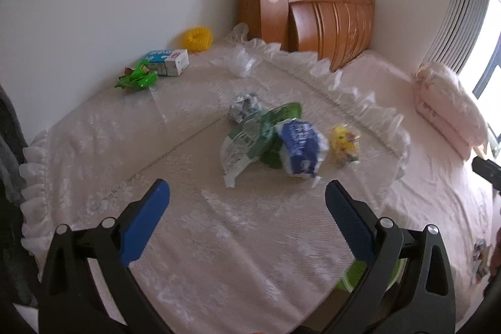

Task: Collect trash
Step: 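Move both tools back over the bed toward the remaining trash, then grasp the green snack bag with the left tool while the right tool grasps the yellow toy packet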

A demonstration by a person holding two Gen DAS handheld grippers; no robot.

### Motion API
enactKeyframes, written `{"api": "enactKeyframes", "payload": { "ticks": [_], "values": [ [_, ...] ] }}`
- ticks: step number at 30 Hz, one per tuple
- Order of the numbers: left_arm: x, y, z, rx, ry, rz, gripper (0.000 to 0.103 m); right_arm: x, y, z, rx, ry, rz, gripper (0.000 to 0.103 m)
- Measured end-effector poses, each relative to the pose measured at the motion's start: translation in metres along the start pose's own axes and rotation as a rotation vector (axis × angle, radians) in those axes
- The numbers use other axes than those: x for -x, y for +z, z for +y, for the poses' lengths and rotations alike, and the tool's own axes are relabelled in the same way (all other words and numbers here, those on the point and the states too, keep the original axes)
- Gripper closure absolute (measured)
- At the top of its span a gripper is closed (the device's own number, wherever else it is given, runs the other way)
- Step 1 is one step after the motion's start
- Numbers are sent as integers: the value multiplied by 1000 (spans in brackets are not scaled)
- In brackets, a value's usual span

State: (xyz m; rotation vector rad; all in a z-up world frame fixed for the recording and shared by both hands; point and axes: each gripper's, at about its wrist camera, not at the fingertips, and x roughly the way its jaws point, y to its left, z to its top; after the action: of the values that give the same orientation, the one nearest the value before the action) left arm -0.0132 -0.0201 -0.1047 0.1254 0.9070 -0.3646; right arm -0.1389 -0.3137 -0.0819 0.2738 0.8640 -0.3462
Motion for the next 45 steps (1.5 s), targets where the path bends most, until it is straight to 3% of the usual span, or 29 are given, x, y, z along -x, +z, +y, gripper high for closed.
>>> {"api": "enactKeyframes", "payload": {
  "ticks": [7, 11, 17, 20, 25, 30, 33, 35, 37, 39, 42, 45],
  "values": [
    [-66, 14, 1, -176, 51, 15, 8, -29, -4, 25, -17, 24, 71, 2],
    [-103, 22, 5, -273, -37, 35, 13, -39, -6, 37, -19, 6, 106, 2],
    [-132, 24, 3, -430, -116, 45, 39, -60, -8, 56, -28, -22, 157, 2],
    [-135, 25, 8, -435, -188, 56, 53, -72, -4, 65, -28, -11, 164, 2],
    [-127, 24, 20, -362, -220, 52, 55, -100, 9, 78, -62, 35, 159, 2],
    [-104, 26, 35, -256, -197, 26, 55, -141, 25, 93, -109, 50, 182, 4],
    [-83, 24, 46, -173, -171, 9, 55, -166, 29, 103, -119, 41, 221, 14],
    [-71, 21, 52, -118, -153, 2, 55, -181, 29, 110, -117, 29, 248, 26],
    [-59, 18, 56, -65, -140, -1, 55, -188, 28, 115, -113, 58, 262, 55],
    [-49, 15, 58, -35, -125, -2, 55, -189, 28, 116, -117, 82, 259, 77],
    [-35, 11, 50, -46, -103, -9, 55, -184, 27, 115, -119, 106, 245, 85],
    [-27, 11, 41, -41, -119, -4, 55, -170, 25, 102, -147, 126, 223, 86]
  ]
}}
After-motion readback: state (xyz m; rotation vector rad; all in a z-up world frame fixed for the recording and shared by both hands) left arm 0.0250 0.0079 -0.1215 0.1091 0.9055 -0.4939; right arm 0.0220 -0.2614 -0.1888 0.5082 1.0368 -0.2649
